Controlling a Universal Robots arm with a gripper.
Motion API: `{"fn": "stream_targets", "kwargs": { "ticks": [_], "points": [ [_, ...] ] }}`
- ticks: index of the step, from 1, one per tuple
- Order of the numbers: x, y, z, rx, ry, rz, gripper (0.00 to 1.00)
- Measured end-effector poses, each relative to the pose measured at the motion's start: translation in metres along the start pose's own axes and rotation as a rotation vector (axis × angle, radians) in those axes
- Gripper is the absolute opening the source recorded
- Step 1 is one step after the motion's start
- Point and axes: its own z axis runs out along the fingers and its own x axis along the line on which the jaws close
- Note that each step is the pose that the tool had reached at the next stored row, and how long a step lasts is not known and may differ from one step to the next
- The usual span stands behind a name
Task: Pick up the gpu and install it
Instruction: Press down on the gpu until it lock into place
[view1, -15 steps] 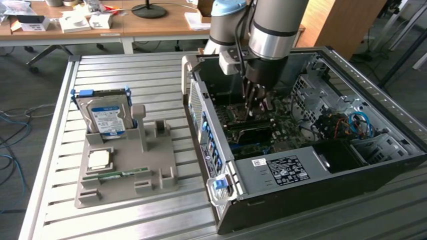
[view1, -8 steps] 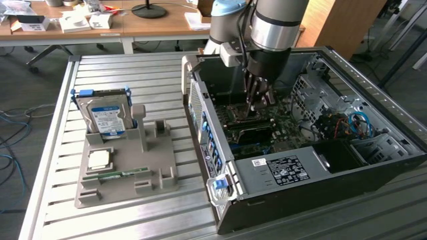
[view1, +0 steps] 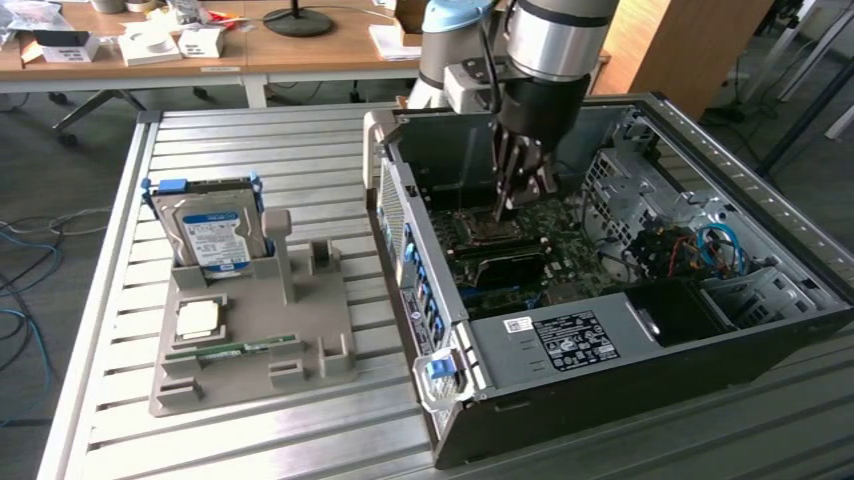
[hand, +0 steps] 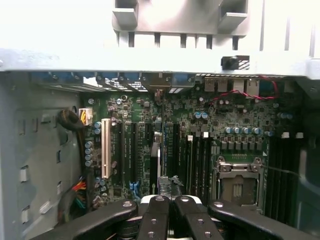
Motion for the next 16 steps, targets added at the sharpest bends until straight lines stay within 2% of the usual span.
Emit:
{"fn": "stream_targets", "kwargs": {
  "ticks": [13,16],
  "points": [
    [0.001,-0.0009,-0.0377,-0.0001,0.0001,0.005,0.11],
    [0.001,-0.0009,-0.0393,-0.0001,0.0001,0.006,0.11]
  ]
}}
